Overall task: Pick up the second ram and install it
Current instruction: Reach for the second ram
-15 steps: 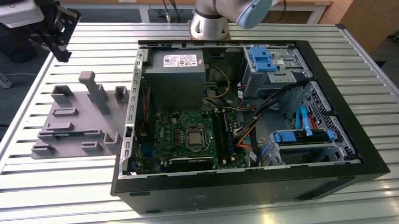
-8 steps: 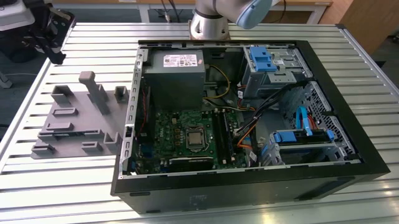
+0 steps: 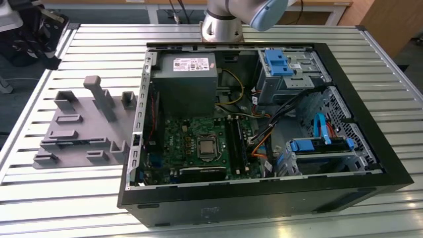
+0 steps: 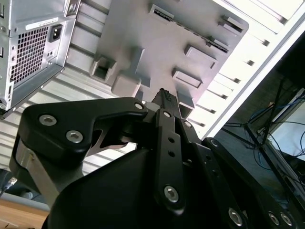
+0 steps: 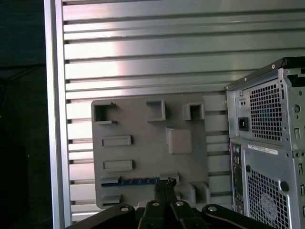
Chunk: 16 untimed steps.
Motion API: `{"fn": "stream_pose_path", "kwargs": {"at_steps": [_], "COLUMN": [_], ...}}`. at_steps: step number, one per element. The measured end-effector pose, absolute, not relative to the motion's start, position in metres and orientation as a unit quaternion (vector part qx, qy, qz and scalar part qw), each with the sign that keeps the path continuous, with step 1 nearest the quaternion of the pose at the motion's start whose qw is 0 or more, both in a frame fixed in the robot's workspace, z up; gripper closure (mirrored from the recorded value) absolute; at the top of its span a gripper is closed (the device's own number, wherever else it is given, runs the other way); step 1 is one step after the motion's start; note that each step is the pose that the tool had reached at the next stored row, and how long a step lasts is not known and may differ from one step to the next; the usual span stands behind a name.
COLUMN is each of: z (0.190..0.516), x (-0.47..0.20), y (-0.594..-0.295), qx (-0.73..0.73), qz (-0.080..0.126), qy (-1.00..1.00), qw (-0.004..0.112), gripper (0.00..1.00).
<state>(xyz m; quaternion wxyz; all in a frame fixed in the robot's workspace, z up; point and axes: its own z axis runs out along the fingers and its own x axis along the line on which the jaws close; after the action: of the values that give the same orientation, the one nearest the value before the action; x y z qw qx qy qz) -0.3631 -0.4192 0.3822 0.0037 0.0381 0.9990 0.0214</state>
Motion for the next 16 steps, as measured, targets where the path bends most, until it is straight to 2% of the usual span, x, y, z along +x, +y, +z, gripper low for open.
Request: {"fn": "stream_pose_path", "kwargs": {"at_steps": [16], "z": [0.381], "x": [-0.382], "y": [-0.431], "qx": [0.038], "qz": [0.021], "qy": [0.999], "qw": [0.004], "gripper": [0.89]}}
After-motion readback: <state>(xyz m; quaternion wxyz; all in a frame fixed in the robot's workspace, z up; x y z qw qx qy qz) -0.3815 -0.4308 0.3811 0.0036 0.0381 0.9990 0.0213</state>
